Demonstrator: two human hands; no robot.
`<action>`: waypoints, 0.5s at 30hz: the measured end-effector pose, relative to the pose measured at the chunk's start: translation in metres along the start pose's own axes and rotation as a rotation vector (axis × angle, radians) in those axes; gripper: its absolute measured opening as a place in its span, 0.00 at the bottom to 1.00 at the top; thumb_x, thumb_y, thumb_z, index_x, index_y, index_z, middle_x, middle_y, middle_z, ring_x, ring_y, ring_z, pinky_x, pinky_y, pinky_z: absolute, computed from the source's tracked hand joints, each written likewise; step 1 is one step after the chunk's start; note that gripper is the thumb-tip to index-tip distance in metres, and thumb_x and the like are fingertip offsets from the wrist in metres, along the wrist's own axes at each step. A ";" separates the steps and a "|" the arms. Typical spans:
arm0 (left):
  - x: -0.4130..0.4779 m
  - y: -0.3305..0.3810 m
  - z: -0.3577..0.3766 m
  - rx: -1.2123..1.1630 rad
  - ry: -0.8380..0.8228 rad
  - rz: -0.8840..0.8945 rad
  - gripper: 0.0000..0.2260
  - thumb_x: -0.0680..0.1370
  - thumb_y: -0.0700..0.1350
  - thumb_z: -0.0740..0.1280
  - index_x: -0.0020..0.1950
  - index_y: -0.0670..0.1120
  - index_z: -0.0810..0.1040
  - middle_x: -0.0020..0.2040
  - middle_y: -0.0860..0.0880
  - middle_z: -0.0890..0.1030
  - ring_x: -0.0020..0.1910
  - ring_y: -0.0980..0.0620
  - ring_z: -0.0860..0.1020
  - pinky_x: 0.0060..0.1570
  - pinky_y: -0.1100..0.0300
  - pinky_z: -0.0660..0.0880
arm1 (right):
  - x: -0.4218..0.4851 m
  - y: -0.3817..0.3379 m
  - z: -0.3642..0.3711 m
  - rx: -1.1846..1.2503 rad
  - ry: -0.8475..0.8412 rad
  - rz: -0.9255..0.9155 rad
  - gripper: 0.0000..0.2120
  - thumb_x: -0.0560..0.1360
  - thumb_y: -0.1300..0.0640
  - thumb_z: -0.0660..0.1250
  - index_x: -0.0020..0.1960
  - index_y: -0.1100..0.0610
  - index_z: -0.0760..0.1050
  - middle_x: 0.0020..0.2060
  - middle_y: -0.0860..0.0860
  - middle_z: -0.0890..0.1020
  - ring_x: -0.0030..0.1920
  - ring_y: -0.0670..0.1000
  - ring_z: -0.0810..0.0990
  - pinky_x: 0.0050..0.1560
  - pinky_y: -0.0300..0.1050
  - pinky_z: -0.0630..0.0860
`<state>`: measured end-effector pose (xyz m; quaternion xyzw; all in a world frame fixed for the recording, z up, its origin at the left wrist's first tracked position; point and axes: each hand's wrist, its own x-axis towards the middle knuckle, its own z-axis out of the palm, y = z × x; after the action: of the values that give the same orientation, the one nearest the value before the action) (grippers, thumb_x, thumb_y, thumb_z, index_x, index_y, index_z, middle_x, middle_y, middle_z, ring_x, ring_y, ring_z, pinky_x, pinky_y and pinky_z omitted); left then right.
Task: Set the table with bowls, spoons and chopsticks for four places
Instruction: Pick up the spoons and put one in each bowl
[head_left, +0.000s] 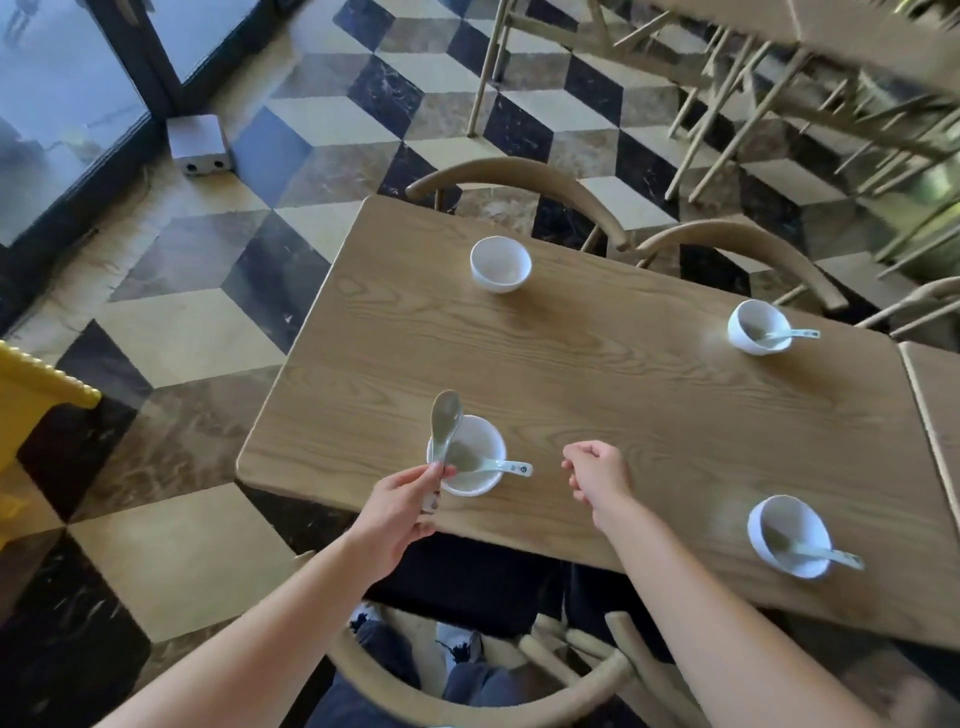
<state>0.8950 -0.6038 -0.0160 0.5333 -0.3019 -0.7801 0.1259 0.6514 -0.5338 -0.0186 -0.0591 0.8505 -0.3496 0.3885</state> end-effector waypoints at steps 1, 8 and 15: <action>0.003 0.005 0.001 0.024 -0.046 0.003 0.09 0.80 0.51 0.69 0.52 0.50 0.88 0.41 0.51 0.76 0.37 0.53 0.71 0.36 0.60 0.71 | -0.006 -0.003 0.000 0.032 0.009 -0.009 0.05 0.75 0.61 0.66 0.41 0.57 0.77 0.34 0.52 0.78 0.27 0.48 0.69 0.23 0.39 0.62; 0.025 0.032 0.039 -0.037 -0.304 -0.065 0.13 0.74 0.51 0.76 0.55 0.46 0.85 0.42 0.50 0.80 0.35 0.56 0.77 0.38 0.60 0.69 | -0.065 -0.017 0.017 0.124 -0.424 -0.030 0.06 0.80 0.56 0.67 0.53 0.56 0.81 0.41 0.48 0.85 0.31 0.45 0.77 0.28 0.39 0.68; 0.043 0.045 0.067 -0.073 -0.399 -0.142 0.11 0.73 0.53 0.76 0.52 0.50 0.84 0.39 0.55 0.81 0.33 0.57 0.75 0.34 0.64 0.70 | -0.061 -0.040 0.007 0.507 -0.285 0.035 0.05 0.77 0.69 0.66 0.46 0.62 0.78 0.37 0.56 0.80 0.29 0.48 0.74 0.25 0.39 0.68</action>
<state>0.8111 -0.6384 -0.0048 0.3835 -0.2540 -0.8875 0.0276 0.6910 -0.5445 0.0413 0.0063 0.6736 -0.5325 0.5125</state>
